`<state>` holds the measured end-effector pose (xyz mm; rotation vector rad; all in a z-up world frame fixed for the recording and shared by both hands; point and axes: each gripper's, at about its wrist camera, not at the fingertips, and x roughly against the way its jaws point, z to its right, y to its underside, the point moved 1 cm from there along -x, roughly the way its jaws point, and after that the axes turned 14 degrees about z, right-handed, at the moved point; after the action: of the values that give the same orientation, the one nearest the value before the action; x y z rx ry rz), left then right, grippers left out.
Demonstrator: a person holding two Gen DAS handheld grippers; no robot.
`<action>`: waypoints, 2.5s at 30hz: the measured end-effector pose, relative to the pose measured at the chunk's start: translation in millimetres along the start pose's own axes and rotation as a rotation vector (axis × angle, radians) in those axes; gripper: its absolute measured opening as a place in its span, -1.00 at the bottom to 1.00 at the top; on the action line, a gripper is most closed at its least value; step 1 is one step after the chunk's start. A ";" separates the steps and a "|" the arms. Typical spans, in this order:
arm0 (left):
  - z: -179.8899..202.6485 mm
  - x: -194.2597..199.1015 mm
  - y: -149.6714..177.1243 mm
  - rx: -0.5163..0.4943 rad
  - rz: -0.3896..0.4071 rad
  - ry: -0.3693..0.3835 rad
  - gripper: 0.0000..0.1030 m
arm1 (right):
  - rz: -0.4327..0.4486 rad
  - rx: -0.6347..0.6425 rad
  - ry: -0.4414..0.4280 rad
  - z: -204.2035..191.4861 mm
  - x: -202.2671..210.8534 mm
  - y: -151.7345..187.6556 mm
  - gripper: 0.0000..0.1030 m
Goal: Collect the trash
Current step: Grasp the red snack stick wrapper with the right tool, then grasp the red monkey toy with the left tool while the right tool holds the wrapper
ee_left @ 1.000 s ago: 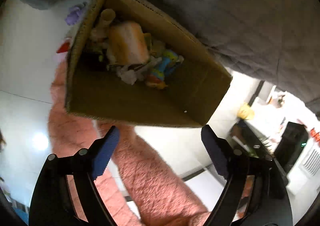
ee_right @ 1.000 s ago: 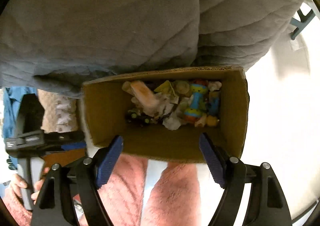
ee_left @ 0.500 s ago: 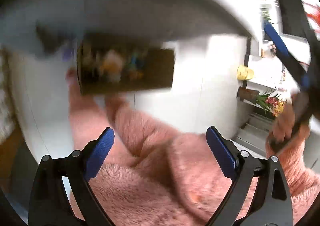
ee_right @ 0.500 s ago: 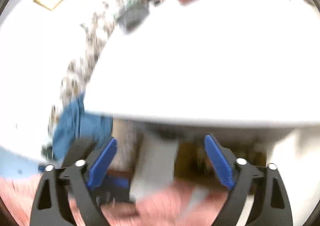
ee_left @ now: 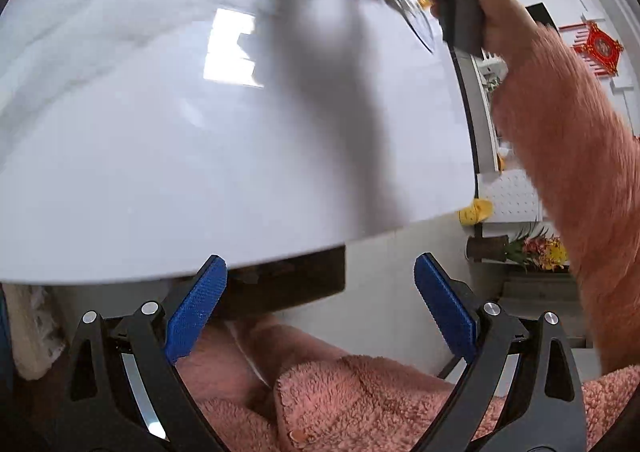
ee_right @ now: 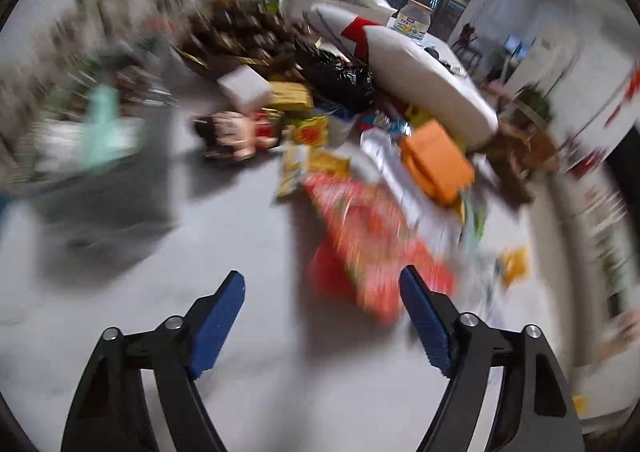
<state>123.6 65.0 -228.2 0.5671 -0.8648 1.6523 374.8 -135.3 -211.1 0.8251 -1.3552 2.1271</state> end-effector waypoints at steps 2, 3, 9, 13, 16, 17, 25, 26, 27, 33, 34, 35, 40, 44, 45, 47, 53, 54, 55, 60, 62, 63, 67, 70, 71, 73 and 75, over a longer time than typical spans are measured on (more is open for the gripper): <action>-15.2 3.2 -6.1 0.023 -0.007 -0.001 0.79 | -0.097 0.049 0.077 -2.3 -38.8 -9.9 0.47; -24.7 4.2 -9.8 0.038 -0.013 -0.005 0.79 | -0.126 0.069 0.104 -0.5 -48.0 -8.8 0.43; -44.7 -2.6 -30.2 0.049 -0.043 0.017 0.79 | -0.240 0.112 0.212 9.9 -94.0 -7.0 -0.59; -27.8 -6.6 -48.1 -0.059 -0.003 -0.003 0.79 | -0.123 0.003 0.176 38.8 -50.2 -16.3 -0.98; -2.4 -9.2 -64.0 -0.233 0.071 -0.034 0.79 | -0.030 -0.119 0.097 75.5 3.4 -22.0 -1.00; 6.4 -12.8 -70.3 -0.291 0.086 -0.046 0.79 | 0.006 -0.166 0.071 89.7 24.9 -21.1 -1.00; 77.9 -91.6 -185.2 -0.519 0.038 -0.027 0.79 | 0.157 -0.636 -0.181 159.2 180.4 51.8 -1.00; 85.0 -105.2 -206.6 -0.527 0.033 -0.019 0.79 | 0.160 -0.685 -0.195 164.9 194.2 69.6 -1.00; 90.6 -115.1 -223.4 -0.541 0.027 -0.014 0.79 | 0.164 -0.716 -0.201 159.1 200.2 78.2 -1.00; 136.3 -197.2 -288.5 -0.767 -0.070 -0.134 0.79 | 0.141 -0.875 -0.122 170.4 249.0 164.0 -0.99; 141.6 -207.4 -295.9 -0.787 -0.079 -0.158 0.79 | 0.137 -0.894 -0.111 171.6 251.7 172.8 -0.99; 144.9 -214.1 -301.9 -0.800 -0.083 -0.167 0.79 | 0.131 -0.916 -0.100 174.3 256.9 184.3 -0.99; 155.6 -256.4 -312.1 -0.882 -0.162 -0.275 0.69 | 0.133 -0.984 -0.052 181.5 279.0 220.9 -0.99; 159.5 -264.7 -313.8 -0.867 -0.149 -0.311 0.41 | 0.132 -1.010 -0.050 182.4 285.2 234.3 -0.99; 158.5 -261.9 -313.7 -0.844 -0.146 -0.297 0.40 | 0.129 -1.010 -0.046 182.1 286.7 235.7 -0.99; 152.0 -252.0 -316.5 -0.789 -0.146 -0.275 0.40 | 0.130 -1.018 -0.069 179.6 285.6 235.8 -0.99; 124.7 -195.3 -299.6 -0.620 -0.135 -0.103 0.19 | 0.113 -0.995 -0.146 166.0 266.5 224.2 -0.99; 117.7 -187.5 -293.9 -0.595 -0.136 -0.100 0.19 | 0.104 -0.996 -0.161 163.3 262.6 224.4 -0.99; 109.7 -180.6 -290.3 -0.551 -0.140 -0.074 0.19 | 0.100 -0.997 -0.198 159.8 258.5 222.1 -0.99; 82.4 -133.2 -256.6 -0.397 -0.133 0.082 -0.11 | 0.099 -0.941 -0.284 147.2 250.6 209.2 -0.99; 71.7 -124.8 -243.4 -0.352 -0.131 0.082 -0.12 | 0.091 -0.917 -0.328 141.7 245.9 207.4 -0.99; 66.0 -119.4 -234.8 -0.332 -0.121 0.068 -0.12 | 0.084 -0.910 -0.339 140.1 244.2 206.9 -0.99; 60.2 -105.6 -214.3 -0.211 -0.080 0.109 -0.13 | 0.080 -0.877 -0.413 133.0 247.1 206.6 -0.99; 69.0 -87.9 -202.0 -0.199 -0.032 0.115 -0.18 | 0.088 -0.847 -0.460 130.9 255.2 209.9 -0.99; 67.8 -79.3 -196.9 -0.187 -0.018 0.126 -0.20 | 0.088 -0.843 -0.473 131.1 257.4 212.7 -0.99; 70.3 -65.9 -185.7 -0.166 0.014 0.136 -0.22 | 0.084 -0.838 -0.495 132.6 261.3 218.9 -0.99; 72.1 -56.0 -175.7 -0.148 0.037 0.131 -0.30 | 0.083 -0.831 -0.505 133.4 264.9 223.4 -0.99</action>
<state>301.9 -8.3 -183.0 0.3385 -0.8973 1.6241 68.9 -324.8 -119.4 0.9573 -2.3103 1.2012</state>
